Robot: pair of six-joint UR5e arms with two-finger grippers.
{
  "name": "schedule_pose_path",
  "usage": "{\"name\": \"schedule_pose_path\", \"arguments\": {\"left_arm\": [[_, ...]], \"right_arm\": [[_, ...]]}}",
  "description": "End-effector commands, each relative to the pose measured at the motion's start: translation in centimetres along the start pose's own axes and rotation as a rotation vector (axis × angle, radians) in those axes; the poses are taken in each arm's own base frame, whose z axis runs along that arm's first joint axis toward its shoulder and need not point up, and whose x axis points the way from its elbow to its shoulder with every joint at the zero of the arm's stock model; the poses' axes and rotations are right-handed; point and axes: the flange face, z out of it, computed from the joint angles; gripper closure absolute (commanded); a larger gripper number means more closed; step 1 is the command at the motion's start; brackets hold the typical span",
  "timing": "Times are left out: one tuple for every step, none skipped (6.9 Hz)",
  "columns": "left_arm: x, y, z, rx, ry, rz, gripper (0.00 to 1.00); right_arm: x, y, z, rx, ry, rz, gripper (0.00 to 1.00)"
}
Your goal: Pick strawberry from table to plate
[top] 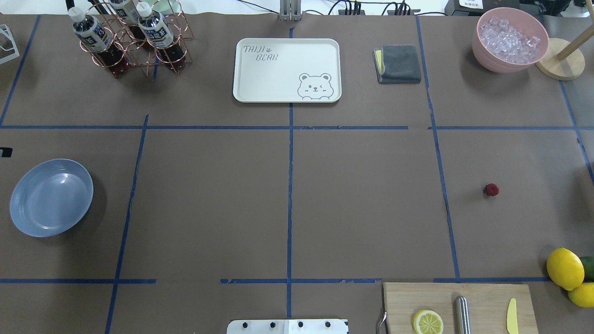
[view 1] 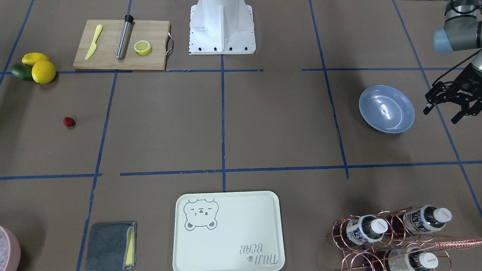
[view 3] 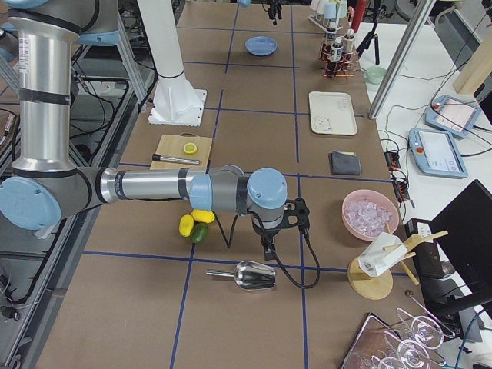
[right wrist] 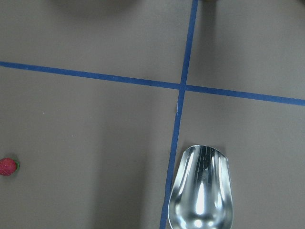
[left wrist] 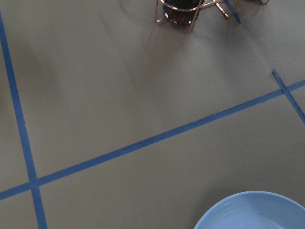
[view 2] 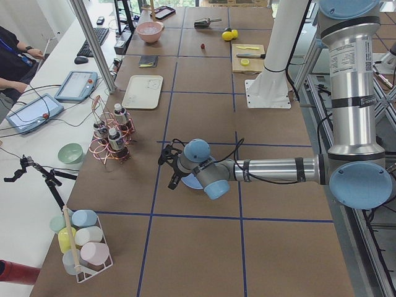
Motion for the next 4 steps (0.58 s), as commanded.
{"name": "schedule_pose_path", "arguments": {"left_arm": [[-0.2, 3.4, 2.0, 0.001, 0.004, -0.063, 0.12], [0.7, 5.3, 4.2, -0.057, 0.010, -0.130, 0.26], [1.4, 6.0, 5.0, -0.082, 0.020, -0.207, 0.40], [2.0, 6.5, 5.5, -0.098, 0.027, -0.216, 0.42]], "right_arm": [[0.0, 0.0, 0.0, -0.001, 0.000, 0.001, 0.00], [0.1, 0.1, 0.1, -0.003, -0.001, 0.003, 0.00], [0.3, 0.1, 0.3, -0.006, -0.001, 0.007, 0.00], [0.4, 0.1, 0.3, -0.007, -0.001, 0.008, 0.00]]}}
